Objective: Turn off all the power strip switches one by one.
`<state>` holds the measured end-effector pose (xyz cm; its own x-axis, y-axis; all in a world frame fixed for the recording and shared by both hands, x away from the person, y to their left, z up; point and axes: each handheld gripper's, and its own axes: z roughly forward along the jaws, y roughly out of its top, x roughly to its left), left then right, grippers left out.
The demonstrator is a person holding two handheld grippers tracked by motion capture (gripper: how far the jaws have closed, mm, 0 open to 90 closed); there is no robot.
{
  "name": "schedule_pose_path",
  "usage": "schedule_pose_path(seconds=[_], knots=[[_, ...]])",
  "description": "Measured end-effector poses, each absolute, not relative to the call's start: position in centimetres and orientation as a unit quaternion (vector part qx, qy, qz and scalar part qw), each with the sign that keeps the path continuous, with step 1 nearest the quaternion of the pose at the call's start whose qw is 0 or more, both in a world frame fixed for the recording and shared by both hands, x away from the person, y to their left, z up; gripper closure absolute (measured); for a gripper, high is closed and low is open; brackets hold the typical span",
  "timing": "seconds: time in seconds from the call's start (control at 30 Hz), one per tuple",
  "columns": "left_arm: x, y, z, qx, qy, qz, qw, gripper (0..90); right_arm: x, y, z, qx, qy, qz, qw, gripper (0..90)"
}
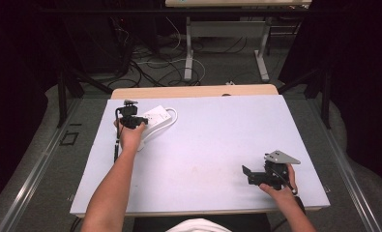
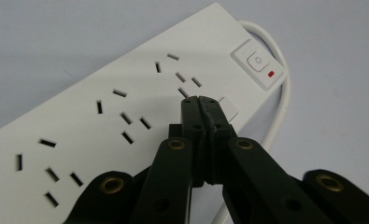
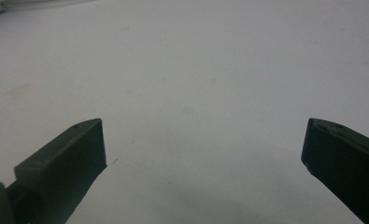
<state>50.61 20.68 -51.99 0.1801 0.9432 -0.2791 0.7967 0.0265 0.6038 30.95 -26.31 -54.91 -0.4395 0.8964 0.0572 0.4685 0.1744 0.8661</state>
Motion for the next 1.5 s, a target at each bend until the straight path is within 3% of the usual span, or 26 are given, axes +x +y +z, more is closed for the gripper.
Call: schedule_pose_path(seconds=[1.5], knots=[[48.9,22.6,-52.6,0.689,0.639,0.113,0.323,90.0,31.0,-26.3,-54.9,0.471,0.727,0.436,0.243,0.0]])
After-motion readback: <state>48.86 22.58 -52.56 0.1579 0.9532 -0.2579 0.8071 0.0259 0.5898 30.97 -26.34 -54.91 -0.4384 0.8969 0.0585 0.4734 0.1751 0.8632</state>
